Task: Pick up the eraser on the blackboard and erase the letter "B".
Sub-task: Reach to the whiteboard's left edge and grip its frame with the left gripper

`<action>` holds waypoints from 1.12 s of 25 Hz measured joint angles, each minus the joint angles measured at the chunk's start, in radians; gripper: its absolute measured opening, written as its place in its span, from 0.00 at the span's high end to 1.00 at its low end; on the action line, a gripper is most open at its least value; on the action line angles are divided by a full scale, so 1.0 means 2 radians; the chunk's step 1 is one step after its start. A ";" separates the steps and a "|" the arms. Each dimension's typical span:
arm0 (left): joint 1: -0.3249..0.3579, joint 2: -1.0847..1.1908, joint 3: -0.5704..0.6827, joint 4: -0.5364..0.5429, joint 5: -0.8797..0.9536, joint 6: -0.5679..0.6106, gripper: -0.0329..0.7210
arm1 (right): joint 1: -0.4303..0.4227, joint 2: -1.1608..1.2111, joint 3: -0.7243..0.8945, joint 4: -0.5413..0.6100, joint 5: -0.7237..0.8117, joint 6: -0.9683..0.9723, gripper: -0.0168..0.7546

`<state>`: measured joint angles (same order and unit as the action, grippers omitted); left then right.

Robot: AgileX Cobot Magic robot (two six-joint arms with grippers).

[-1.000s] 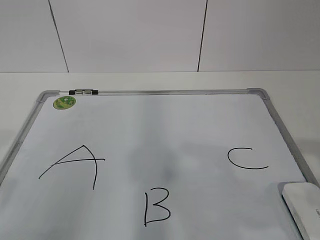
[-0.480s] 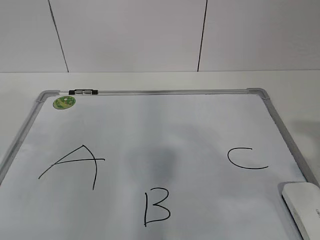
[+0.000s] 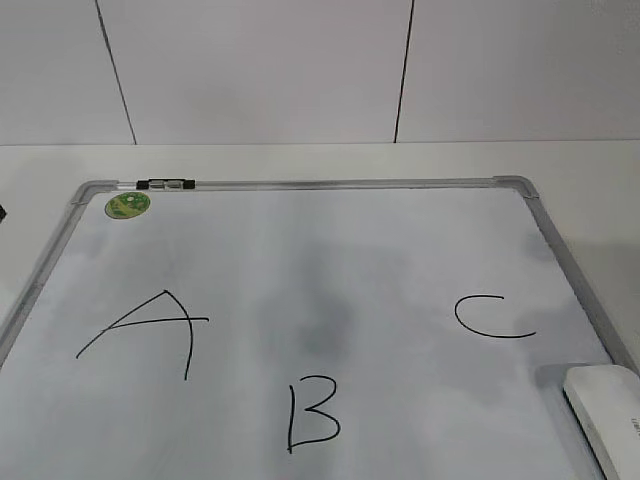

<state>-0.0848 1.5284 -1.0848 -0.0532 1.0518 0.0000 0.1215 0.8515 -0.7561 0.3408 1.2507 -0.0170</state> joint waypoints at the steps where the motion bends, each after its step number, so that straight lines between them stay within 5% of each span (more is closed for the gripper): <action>1: 0.000 0.006 0.000 0.001 -0.003 0.000 0.64 | 0.016 0.011 0.000 0.000 0.000 0.000 0.22; 8: 0.000 0.038 -0.001 0.002 -0.044 0.000 0.64 | 0.118 0.096 -0.025 -0.083 -0.004 0.056 0.22; 28: 0.020 0.149 -0.007 0.014 -0.103 0.000 0.64 | 0.123 0.126 -0.027 -0.122 -0.009 0.066 0.22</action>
<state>-0.0447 1.8274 -1.0991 -0.0261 0.8463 0.0000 0.3678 1.1034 -0.8095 0.0962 1.2327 0.1151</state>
